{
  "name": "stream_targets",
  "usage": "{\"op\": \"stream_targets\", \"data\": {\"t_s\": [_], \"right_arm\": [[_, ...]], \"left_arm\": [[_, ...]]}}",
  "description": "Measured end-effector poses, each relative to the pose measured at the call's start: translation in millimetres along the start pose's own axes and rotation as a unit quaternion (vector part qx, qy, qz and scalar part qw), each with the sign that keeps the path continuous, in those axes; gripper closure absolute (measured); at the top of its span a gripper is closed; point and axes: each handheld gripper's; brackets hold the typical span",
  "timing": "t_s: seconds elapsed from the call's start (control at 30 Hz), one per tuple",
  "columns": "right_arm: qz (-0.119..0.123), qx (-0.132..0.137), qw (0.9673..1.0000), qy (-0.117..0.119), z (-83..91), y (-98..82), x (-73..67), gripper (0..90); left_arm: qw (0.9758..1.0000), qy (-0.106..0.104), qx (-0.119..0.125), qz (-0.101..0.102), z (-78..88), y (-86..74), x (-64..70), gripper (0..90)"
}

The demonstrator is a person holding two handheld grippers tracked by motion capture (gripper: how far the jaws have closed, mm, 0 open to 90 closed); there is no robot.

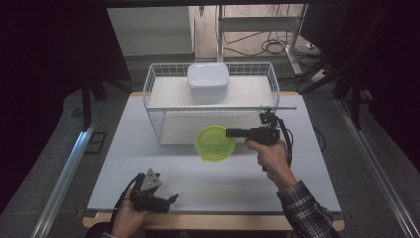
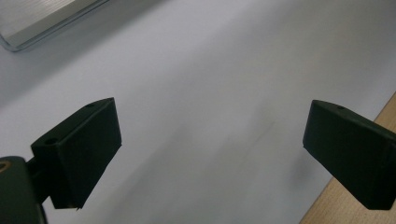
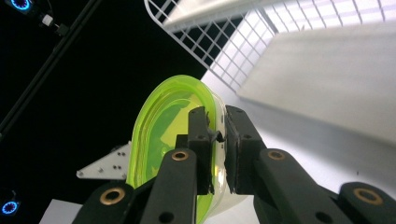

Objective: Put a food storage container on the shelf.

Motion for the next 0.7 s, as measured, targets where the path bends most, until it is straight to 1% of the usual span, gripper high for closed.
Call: {"op": "stream_targets", "data": {"t_s": [0.4,0.47,0.7], "right_arm": [[0.018,0.026,0.9995,-0.001,14.9,47.7,-23.4,81.8],[0.018,0.031,0.9994,0.002,16.0,55.0,-26.5,81.8],[0.021,0.046,0.9987,0.001,17.7,80.6,-36.0,81.8]], "left_arm": [[1.0000,-0.002,-0.001,0.000,-0.4,-0.2,-0.3,4.2],[1.0000,-0.002,-0.001,0.000,-0.4,-0.3,-0.3,4.2],[1.0000,-0.004,-0.001,0.001,-0.5,-0.3,0.0,4.2]]}}
Point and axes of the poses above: each handheld gripper's, and its own axes: z roughly backward along the jaws, y roughly out of its top, x roughly to its right, and after that the axes turned 7 degrees about z, right-handed
